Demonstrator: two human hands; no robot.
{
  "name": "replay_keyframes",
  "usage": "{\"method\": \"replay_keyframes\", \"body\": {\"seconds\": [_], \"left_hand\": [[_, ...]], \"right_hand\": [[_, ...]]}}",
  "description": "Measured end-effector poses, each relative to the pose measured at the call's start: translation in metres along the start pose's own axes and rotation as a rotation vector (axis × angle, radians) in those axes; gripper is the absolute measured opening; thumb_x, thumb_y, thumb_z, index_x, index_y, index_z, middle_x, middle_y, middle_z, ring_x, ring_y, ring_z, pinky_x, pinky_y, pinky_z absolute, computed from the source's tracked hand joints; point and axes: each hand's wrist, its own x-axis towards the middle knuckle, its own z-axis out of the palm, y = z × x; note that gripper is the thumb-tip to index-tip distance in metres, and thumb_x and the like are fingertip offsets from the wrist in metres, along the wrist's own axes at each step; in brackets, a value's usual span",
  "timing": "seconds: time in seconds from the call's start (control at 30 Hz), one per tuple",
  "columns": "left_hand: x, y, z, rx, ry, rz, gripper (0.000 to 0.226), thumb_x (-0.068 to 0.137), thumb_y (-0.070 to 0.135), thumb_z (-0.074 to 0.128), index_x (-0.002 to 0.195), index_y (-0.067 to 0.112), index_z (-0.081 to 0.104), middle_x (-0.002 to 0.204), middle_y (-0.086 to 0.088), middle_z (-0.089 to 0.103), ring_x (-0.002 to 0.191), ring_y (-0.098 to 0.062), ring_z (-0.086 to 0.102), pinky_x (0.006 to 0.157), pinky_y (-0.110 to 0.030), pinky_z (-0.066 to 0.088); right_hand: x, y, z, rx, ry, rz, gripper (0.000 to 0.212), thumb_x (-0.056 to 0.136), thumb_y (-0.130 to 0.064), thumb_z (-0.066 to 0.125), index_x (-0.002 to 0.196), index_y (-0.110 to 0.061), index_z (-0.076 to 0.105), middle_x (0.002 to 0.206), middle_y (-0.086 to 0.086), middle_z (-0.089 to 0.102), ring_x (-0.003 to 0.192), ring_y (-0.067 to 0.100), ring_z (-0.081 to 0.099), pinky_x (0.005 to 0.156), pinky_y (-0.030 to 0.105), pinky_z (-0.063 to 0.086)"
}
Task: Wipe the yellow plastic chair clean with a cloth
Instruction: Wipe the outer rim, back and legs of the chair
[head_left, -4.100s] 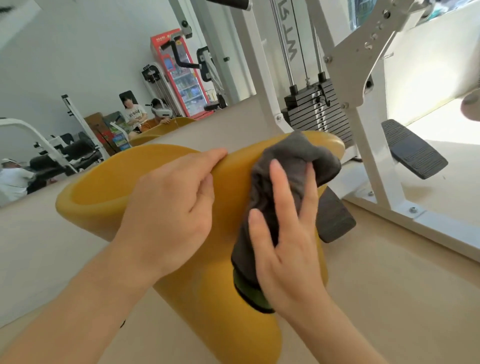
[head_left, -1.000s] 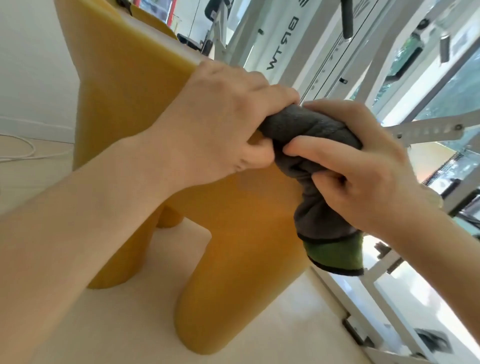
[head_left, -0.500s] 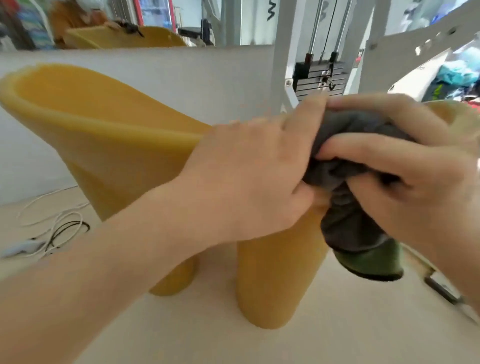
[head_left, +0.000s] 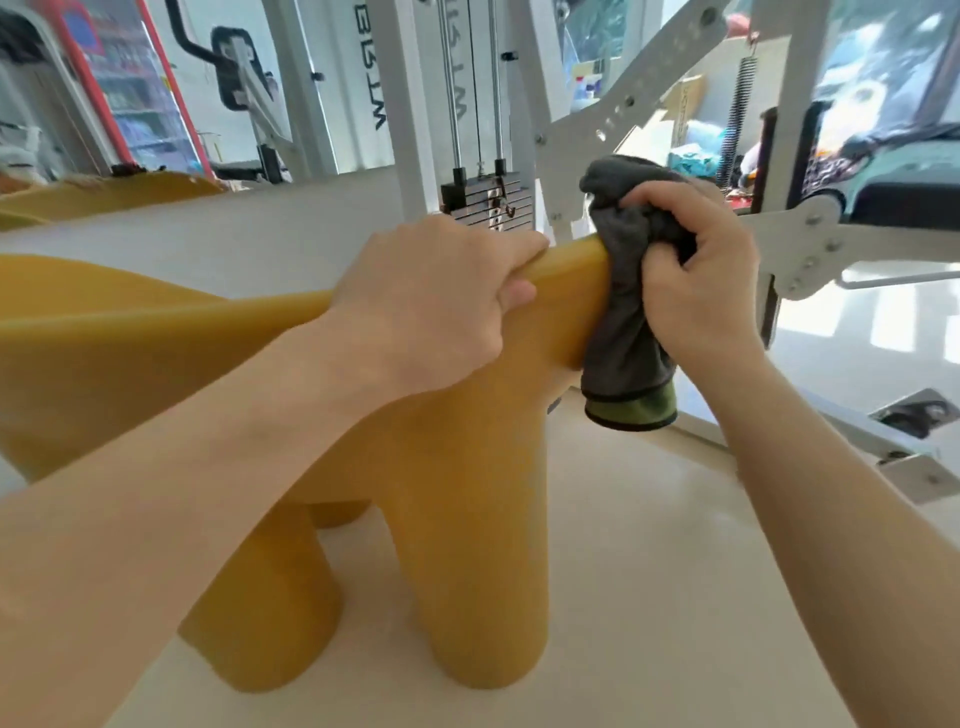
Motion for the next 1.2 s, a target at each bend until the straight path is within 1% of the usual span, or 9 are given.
{"method": "replay_keyframes", "body": {"seconds": [0.13, 0.27, 0.37, 0.5, 0.67, 0.8, 0.9, 1.07, 1.2], "left_hand": [[-0.029, -0.017, -0.017, -0.082, 0.077, 0.088, 0.040, 0.089, 0.029, 0.050, 0.127, 0.029, 0.061, 0.080, 0.000, 0.071, 0.065, -0.025, 0.056, 0.061, -0.031, 0.039], [-0.035, -0.021, -0.021, -0.097, 0.070, 0.012, 0.032, 0.082, 0.029, 0.048, 0.112, 0.027, 0.060, 0.080, 0.002, 0.068, 0.068, -0.029, 0.059, 0.059, -0.035, 0.047], [-0.034, -0.007, -0.017, -0.037, 0.090, 0.022, 0.021, 0.081, 0.023, 0.044, 0.098, 0.017, 0.055, 0.070, 0.002, 0.059, 0.057, -0.026, 0.051, 0.048, -0.027, 0.031], [-0.037, -0.005, -0.018, -0.045, 0.072, 0.013, 0.032, 0.082, 0.022, 0.046, 0.110, 0.021, 0.061, 0.077, 0.001, 0.067, 0.059, -0.016, 0.052, 0.052, -0.015, 0.029], [-0.018, 0.023, -0.011, 0.052, 0.105, 0.044, 0.050, 0.073, 0.019, 0.038, 0.118, 0.019, 0.060, 0.103, -0.002, 0.068, 0.084, -0.026, 0.060, 0.065, -0.031, 0.040], [0.016, 0.051, 0.013, 0.139, 0.086, 0.084, 0.048, 0.086, 0.016, 0.042, 0.134, 0.018, 0.047, 0.125, 0.000, 0.059, 0.098, -0.024, 0.058, 0.070, -0.028, 0.031], [0.023, 0.053, 0.019, 0.210, 0.060, 0.069, 0.049, 0.083, 0.017, 0.042, 0.131, 0.012, 0.053, 0.114, -0.006, 0.065, 0.081, -0.024, 0.057, 0.063, -0.028, 0.035], [0.016, 0.053, 0.027, 0.318, 0.100, 0.055, 0.047, 0.080, 0.008, 0.047, 0.125, 0.001, 0.059, 0.110, -0.015, 0.067, 0.087, -0.032, 0.064, 0.063, -0.034, 0.051], [0.024, 0.062, 0.026, 0.378, 0.033, 0.041, 0.056, 0.083, 0.021, 0.030, 0.128, -0.001, 0.057, 0.114, -0.017, 0.067, 0.088, -0.030, 0.067, 0.064, -0.033, 0.054]], "right_hand": [[-0.007, -0.005, -0.011, 0.072, 0.077, 0.297, 0.052, 0.076, -0.001, 0.043, 0.116, -0.024, 0.066, 0.118, -0.002, 0.064, 0.111, 0.014, 0.057, 0.101, 0.040, 0.047], [-0.071, -0.075, 0.023, -0.033, -0.102, -0.067, 0.043, 0.090, -0.020, 0.048, 0.132, -0.019, 0.059, 0.152, 0.007, 0.038, 0.142, 0.024, 0.032, 0.118, 0.039, 0.026], [-0.086, -0.074, 0.034, -0.136, -0.101, -0.273, 0.043, 0.099, -0.028, 0.047, 0.140, -0.017, 0.050, 0.155, 0.015, 0.029, 0.145, 0.032, 0.024, 0.116, 0.052, 0.026], [-0.059, -0.013, 0.023, 0.103, 0.071, 0.054, 0.043, 0.100, -0.014, 0.044, 0.142, -0.025, 0.044, 0.151, 0.008, 0.040, 0.140, 0.019, 0.037, 0.114, 0.042, 0.034], [-0.052, 0.009, 0.027, 0.303, 0.149, 0.459, 0.045, 0.102, -0.022, 0.042, 0.147, -0.029, 0.040, 0.145, -0.003, 0.050, 0.130, 0.012, 0.048, 0.112, 0.040, 0.039], [-0.108, -0.026, 0.037, 0.386, -0.020, 0.380, 0.061, 0.092, -0.052, 0.047, 0.148, -0.050, 0.023, 0.153, -0.012, 0.035, 0.139, 0.008, 0.036, 0.112, 0.037, 0.035], [-0.105, -0.023, 0.046, 0.355, 0.029, 0.365, 0.059, 0.101, -0.037, 0.044, 0.151, -0.046, 0.013, 0.158, -0.017, 0.020, 0.144, 0.003, 0.022, 0.116, 0.030, 0.026], [-0.022, 0.070, 0.047, 0.466, 0.048, 0.859, 0.048, 0.099, -0.015, 0.036, 0.146, -0.026, 0.038, 0.133, 0.004, 0.052, 0.123, 0.024, 0.047, 0.094, 0.027, 0.034], [-0.066, 0.033, 0.045, 0.427, 0.026, 0.661, 0.053, 0.103, -0.022, 0.034, 0.150, -0.043, 0.021, 0.153, -0.008, 0.033, 0.132, 0.010, 0.038, 0.107, 0.026, 0.034]]}}
